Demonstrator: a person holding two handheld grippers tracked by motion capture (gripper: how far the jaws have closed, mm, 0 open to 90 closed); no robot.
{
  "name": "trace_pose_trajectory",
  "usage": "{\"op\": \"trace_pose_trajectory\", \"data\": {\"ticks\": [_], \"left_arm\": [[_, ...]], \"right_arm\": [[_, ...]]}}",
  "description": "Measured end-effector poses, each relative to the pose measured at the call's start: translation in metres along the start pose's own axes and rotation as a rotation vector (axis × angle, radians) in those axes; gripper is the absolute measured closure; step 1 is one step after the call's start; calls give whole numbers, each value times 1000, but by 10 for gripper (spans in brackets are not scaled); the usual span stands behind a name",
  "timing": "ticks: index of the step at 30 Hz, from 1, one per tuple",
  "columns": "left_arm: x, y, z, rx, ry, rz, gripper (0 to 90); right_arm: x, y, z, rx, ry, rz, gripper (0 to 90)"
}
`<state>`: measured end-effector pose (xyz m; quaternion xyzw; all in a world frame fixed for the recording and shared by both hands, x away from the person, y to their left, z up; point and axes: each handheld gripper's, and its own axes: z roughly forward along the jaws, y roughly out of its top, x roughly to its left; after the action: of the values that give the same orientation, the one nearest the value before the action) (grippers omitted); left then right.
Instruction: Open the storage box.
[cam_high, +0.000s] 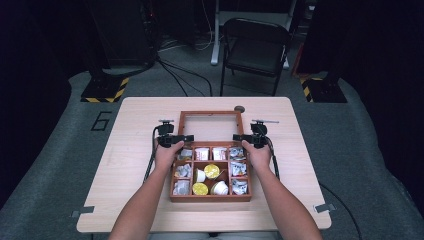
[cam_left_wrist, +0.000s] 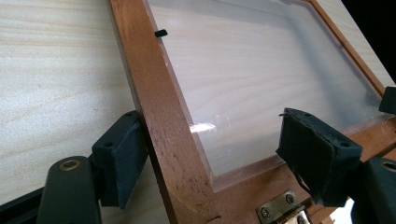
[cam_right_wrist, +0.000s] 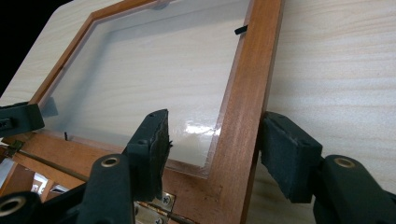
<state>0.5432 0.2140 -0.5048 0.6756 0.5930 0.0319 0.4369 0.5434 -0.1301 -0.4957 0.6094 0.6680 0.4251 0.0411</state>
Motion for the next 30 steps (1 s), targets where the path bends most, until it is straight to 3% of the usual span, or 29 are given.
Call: {"op": "trace_pose_trajectory", "data": {"ticks": [2, 3, 8, 14, 22, 25, 26, 27, 30], "left_arm": [[1, 0, 0, 8, -2, -2, 248], [1, 0, 0, 10, -2, -2, 248], [1, 0, 1, 10, -4, -21, 248], [3, 0, 1, 15, -8, -22, 250], [5, 0, 0, 19, -16, -13, 256], [6, 0, -2, 13, -28, -29, 269], [7, 0, -2, 14, -28, -22, 283], [8, 0, -4, 13, -12, -5, 283], [11, 2, -12, -3, 7, -3, 302]], "right_arm": [[0, 0, 0, 5, 0, 6, 426], [1, 0, 0, 19, -1, 36, 426], [-2, 0, 1, 10, 7, 28, 426], [-1, 0, 1, 26, 8, 66, 426], [-3, -1, 2, 15, 10, 54, 427], [-3, 0, 2, 19, 12, 56, 415], [-2, 0, -1, 4, -2, 19, 415], [-2, 0, -1, 4, -2, 19, 415], [0, 3, -8, -4, -5, 23, 405]]}}
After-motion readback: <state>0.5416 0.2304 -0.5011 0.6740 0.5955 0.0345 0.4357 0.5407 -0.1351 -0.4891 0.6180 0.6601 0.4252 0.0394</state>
